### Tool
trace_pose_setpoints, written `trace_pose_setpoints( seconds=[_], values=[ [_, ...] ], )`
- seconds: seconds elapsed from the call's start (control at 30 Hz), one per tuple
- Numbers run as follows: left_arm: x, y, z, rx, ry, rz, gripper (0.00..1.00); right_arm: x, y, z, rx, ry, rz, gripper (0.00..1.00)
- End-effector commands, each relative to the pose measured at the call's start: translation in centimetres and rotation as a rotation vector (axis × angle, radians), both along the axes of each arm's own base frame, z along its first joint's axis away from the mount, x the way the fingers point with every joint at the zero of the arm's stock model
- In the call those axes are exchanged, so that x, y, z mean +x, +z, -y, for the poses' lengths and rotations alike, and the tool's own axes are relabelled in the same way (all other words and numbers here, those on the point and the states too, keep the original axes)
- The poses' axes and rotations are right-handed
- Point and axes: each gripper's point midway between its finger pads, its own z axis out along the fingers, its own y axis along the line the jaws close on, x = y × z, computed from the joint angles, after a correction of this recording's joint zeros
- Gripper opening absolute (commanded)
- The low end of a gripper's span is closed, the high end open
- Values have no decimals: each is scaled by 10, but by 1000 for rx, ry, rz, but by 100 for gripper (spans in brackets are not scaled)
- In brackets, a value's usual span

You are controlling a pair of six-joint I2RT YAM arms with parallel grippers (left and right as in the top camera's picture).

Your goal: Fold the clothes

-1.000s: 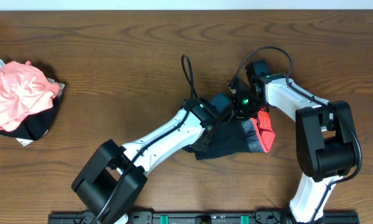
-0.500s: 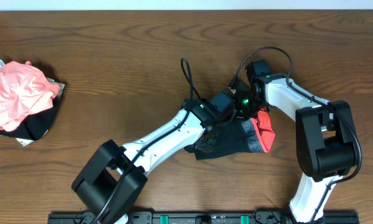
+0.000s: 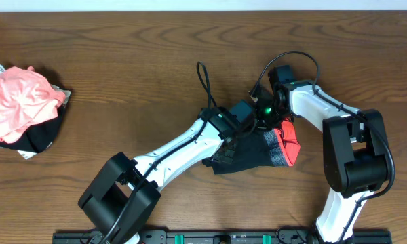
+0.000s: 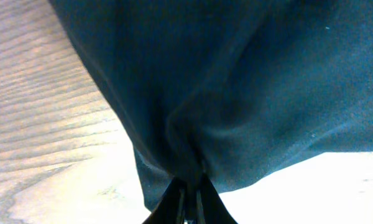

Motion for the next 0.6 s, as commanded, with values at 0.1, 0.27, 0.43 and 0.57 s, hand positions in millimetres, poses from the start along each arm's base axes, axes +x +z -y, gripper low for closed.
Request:
trace_pose_setpoints(
  seconds=[0.1,0.27,0.43,0.57],
  values=[
    [-33,2,-4,2,58,-143,6,-23,-47,29,-177,-8,-99,12],
    [-61,4,-4,17,30,-237,6,-22,-47,30,-176,-12,-99,12],
    [-65,-5,5,-2,-1,-220,6,-22,-47,31,-176,-18,-100,12],
    [-65,-12,6,-10,-4,-208,47,-23,-46,32,-177,-18,-104,12]
  ],
)
